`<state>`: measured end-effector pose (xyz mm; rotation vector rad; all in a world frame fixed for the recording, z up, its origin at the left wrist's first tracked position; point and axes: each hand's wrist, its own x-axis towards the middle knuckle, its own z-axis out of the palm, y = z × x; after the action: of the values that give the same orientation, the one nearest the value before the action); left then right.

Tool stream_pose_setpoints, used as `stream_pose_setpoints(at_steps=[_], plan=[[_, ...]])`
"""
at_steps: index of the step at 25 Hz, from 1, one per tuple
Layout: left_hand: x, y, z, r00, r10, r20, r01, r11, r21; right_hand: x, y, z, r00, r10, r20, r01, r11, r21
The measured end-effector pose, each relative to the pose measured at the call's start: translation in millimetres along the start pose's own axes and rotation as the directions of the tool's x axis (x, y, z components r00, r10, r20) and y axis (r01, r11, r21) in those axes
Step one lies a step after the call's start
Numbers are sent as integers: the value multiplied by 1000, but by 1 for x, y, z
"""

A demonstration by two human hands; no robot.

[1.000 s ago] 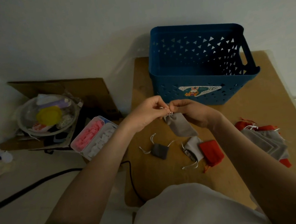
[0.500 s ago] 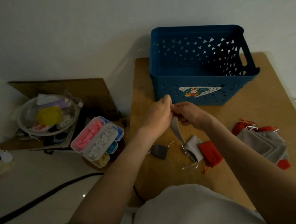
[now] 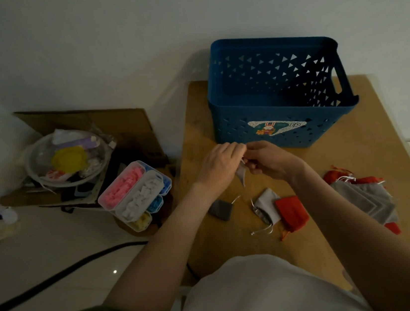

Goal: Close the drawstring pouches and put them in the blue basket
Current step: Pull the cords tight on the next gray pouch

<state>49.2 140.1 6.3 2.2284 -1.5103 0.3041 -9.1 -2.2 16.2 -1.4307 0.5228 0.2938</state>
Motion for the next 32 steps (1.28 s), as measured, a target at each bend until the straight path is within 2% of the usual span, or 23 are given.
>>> stream_pose_setpoints(at_steps=[4,8,10,11,12,14,16,25,28,30,32], plan=[[1,-1,-2,1000,4,-20,-4,1000,-3,-1,2,2,999,-39,-22,38,999,-33],[3,-5,-7,1000,-5,-20,5,1000,1,-2,6,1,998,-41,41,36,992,117],[5,-5,-10,999,-10,31,10,1000,-13,-2,9,0,998,-28,56,20,989,149],[6,-4,-12,995,-72,71,78,994,-79,-1,12,-1,998,-29,63,18,985,171],[7,-2,-14,974,-191,125,210,963,-170,-1,13,-3,997,-35,73,20,980,199],[7,-2,-12,891,-425,161,455,844,-285,0,15,-6,994,-52,95,27,968,249],[5,-5,-8,857,-505,99,513,819,-258,1,17,-7,992,-61,113,30,964,263],[-3,-5,11,893,-434,119,446,819,-360,10,28,-4,999,-6,49,-11,945,328],[-1,-7,14,857,-481,185,514,767,-384,14,29,-2,1000,-4,12,-1,941,338],[0,-10,18,811,-527,253,585,718,-377,19,32,-4,997,40,-60,-19,952,307],[0,-10,24,752,-569,331,659,661,-360,28,36,-4,973,125,-195,-103,988,119]])
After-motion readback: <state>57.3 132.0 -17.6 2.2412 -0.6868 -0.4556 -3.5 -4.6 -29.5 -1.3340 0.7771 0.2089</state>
